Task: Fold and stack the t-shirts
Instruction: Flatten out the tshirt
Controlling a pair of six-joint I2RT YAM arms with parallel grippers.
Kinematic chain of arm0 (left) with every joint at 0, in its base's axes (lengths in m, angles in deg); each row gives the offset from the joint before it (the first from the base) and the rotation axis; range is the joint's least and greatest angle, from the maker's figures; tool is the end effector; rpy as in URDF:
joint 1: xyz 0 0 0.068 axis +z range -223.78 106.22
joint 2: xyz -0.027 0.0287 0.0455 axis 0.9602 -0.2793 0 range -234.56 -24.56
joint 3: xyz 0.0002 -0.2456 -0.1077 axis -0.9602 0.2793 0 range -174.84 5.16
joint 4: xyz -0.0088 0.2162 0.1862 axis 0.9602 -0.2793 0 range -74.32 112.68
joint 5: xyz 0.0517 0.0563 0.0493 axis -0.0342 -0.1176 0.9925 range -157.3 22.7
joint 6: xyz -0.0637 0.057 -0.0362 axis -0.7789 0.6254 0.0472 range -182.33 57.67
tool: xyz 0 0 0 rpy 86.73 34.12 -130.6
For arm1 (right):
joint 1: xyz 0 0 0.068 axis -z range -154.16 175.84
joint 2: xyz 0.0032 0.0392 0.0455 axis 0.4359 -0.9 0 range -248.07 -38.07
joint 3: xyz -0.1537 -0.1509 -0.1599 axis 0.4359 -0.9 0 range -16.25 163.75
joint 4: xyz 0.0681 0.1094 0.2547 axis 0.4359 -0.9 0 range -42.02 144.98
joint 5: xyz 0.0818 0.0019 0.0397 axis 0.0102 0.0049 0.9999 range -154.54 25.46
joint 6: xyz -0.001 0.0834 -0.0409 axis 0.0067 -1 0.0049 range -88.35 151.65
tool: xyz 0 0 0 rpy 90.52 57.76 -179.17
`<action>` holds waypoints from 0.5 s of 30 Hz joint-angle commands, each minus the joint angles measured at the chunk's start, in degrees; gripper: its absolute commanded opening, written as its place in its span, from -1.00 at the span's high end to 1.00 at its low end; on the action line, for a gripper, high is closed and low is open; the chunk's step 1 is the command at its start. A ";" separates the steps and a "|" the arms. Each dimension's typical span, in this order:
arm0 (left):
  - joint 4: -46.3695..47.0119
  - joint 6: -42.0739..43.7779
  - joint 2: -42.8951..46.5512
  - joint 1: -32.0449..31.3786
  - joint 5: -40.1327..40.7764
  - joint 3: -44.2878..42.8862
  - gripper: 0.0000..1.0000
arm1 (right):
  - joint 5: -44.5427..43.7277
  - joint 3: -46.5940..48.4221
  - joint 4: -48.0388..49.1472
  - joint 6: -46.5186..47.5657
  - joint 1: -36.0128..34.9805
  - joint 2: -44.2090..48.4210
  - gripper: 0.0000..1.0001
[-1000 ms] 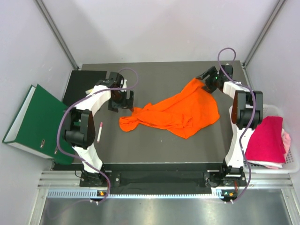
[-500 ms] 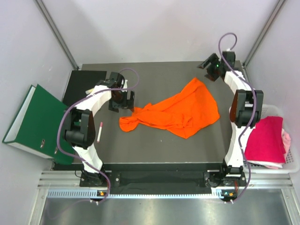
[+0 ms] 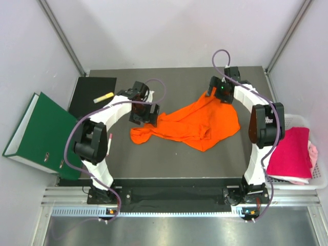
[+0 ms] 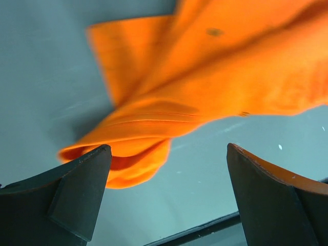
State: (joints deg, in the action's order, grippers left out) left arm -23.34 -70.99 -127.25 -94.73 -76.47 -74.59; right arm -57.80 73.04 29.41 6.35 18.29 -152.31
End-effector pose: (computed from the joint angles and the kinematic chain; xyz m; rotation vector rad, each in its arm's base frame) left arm 0.3742 -0.1574 0.1702 0.3420 2.7859 -0.3506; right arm 0.4912 0.0750 0.1691 0.3314 2.4628 0.3927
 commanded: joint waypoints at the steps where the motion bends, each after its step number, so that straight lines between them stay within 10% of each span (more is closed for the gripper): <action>1: 0.67 1.46 -1.71 -3.48 -0.85 -2.52 -0.97 | -0.68 -3.68 2.01 0.95 1.05 5.60 -0.99; 10: 1.98 -0.38 -6.99 -7.61 4.77 -1.55 -0.86 | 0.02 -5.80 2.45 1.04 1.22 7.62 -0.99; 15: 1.55 -1.09 -7.96 -7.79 10.47 -4.09 0.30 | 0.46 -7.38 2.45 1.22 1.22 8.15 -0.99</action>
State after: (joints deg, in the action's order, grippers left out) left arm -22.94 -71.47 -135.47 -102.40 -71.46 -75.66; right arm -57.71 66.75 30.18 6.61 19.27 -147.68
